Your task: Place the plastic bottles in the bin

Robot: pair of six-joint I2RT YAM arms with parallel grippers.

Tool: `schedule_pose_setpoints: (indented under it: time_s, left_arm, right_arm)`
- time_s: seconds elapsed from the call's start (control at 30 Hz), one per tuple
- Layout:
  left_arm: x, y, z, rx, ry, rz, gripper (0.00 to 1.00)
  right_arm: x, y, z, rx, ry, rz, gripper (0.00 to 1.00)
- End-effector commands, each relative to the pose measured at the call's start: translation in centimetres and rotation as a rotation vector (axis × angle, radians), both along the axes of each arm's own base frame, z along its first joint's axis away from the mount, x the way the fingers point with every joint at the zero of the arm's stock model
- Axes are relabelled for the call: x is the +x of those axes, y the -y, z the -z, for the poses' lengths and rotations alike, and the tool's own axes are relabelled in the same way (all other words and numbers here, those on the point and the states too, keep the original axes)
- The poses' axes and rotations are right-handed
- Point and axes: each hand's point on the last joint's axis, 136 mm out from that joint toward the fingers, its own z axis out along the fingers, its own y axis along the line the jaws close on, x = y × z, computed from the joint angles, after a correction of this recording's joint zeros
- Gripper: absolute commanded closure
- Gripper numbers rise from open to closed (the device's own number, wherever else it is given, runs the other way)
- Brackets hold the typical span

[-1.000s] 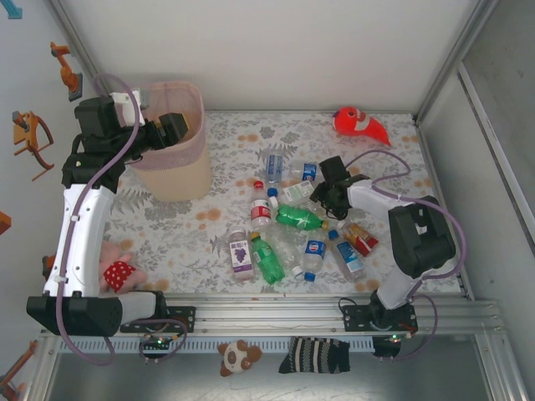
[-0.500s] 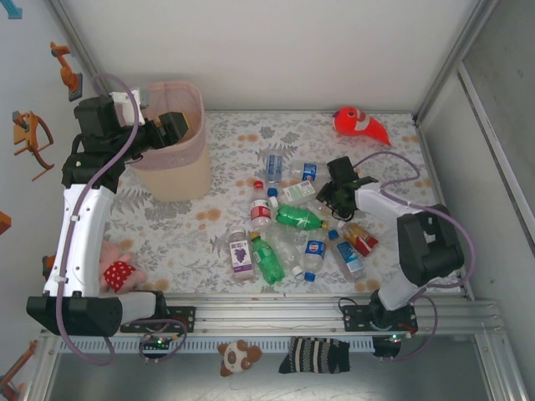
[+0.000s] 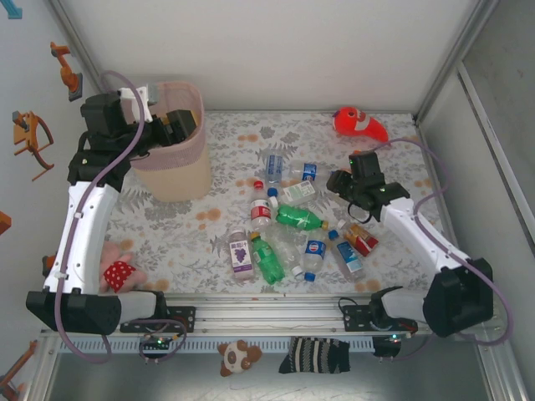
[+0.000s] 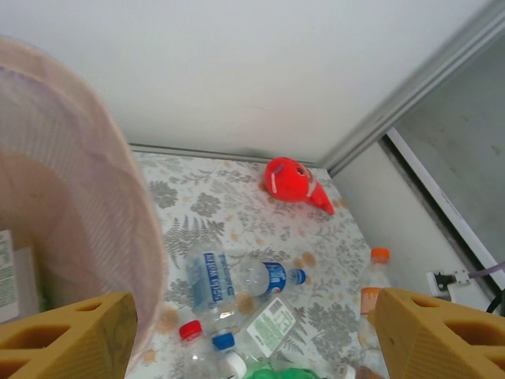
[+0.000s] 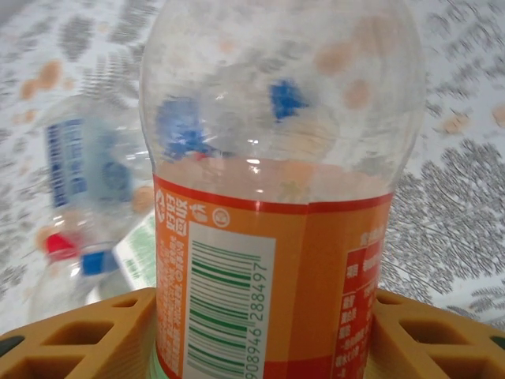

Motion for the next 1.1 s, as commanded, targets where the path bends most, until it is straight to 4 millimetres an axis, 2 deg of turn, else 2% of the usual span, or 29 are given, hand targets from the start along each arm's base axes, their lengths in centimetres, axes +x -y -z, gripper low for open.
schedule_pose_setpoints:
  time_s: [0.0,0.17,0.33,0.5,0.63,0.8,0.93,1.07]
  left_arm:
    - [-0.3,2.4,-1.0,-0.043,0.049,0.102,0.22]
    - [-1.5,5.6,-2.8,-0.093,0.157,0.237,0.22]
    - [-3.3,8.7,-4.7,-0.147,0.26,0.374,0.22]
    - [-5.5,11.5,-6.1,-0.17,0.355,0.483,0.19]
    - [-7.9,13.9,-7.0,-0.196,0.415,0.605,0.18]
    - [-11.0,16.9,-7.4,-0.21,0.473,0.737,0.15]
    - [-11.9,18.8,-7.1,-0.215,0.459,0.789,0.12]
    - [-11.9,20.4,-6.4,-0.217,0.43,0.822,0.1]
  right_arm:
    - [0.3,-2.3,-5.2,0.013,0.173,-0.207,0.44]
    - [-1.0,-4.8,-11.5,0.073,0.398,-0.397,0.44]
    - [-3.4,-6.8,-17.7,0.14,0.662,-0.565,0.49]
    - [-6.2,-8.5,-22.2,0.182,0.875,-0.713,0.52]
    - [-8.1,-9.7,-24.1,0.195,0.956,-0.818,0.53]
    - [-10.0,-11.2,-25.4,0.198,1.016,-0.913,0.54]
    - [-10.9,-12.0,-26.1,0.207,1.043,-0.949,0.54]
    - [-11.1,-12.3,-26.4,0.201,1.056,-0.952,0.54]
